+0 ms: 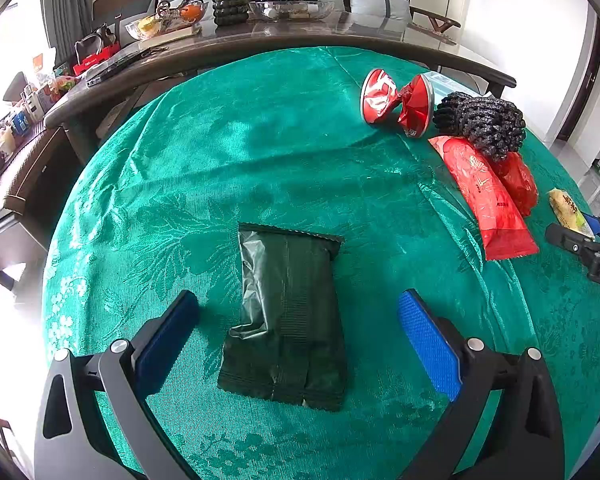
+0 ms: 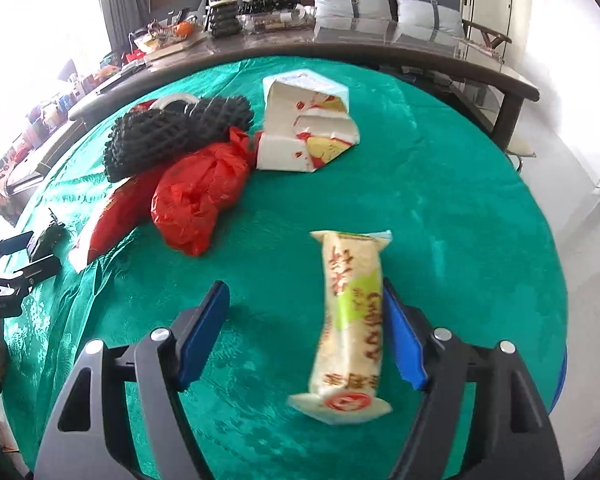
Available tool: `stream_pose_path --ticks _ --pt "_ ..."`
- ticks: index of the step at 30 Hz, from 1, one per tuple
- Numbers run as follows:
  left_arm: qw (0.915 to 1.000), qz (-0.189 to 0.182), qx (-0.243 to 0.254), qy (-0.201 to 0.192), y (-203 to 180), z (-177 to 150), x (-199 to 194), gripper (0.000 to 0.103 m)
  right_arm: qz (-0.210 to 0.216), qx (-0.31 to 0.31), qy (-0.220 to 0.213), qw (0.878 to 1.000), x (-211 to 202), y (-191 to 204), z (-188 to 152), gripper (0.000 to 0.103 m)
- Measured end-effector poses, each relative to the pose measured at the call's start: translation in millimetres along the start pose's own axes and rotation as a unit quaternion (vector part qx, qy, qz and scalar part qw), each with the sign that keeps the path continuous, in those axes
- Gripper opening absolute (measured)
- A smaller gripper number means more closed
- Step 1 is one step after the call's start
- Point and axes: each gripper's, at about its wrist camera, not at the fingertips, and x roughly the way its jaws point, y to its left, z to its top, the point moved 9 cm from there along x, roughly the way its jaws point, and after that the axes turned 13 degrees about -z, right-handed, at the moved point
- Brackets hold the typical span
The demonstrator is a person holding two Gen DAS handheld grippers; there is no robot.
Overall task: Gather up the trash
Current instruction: 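Grasp the dark green packet with the left tool while the right tool grasps the cream snack bar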
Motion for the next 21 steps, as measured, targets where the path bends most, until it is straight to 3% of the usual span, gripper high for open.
stream_pose_path --ticks 3,16,18,21 --pt "1.0 0.0 0.0 0.0 0 0 0 0.098 -0.003 -0.017 0.004 1.0 0 7 -2 0.086" --pt "1.0 -0.009 -0.003 -0.003 1 1 -1 0.098 0.001 -0.017 0.005 1.0 -1 8 -3 0.088" --pt "0.9993 -0.036 -0.004 -0.006 3 1 -7 0.098 0.014 -0.007 0.003 1.0 -3 5 -4 0.088" --pt "0.9988 -0.048 0.002 0.0 10 -3 -18 0.098 0.055 -0.002 0.017 0.998 -10 -4 -8 0.087"
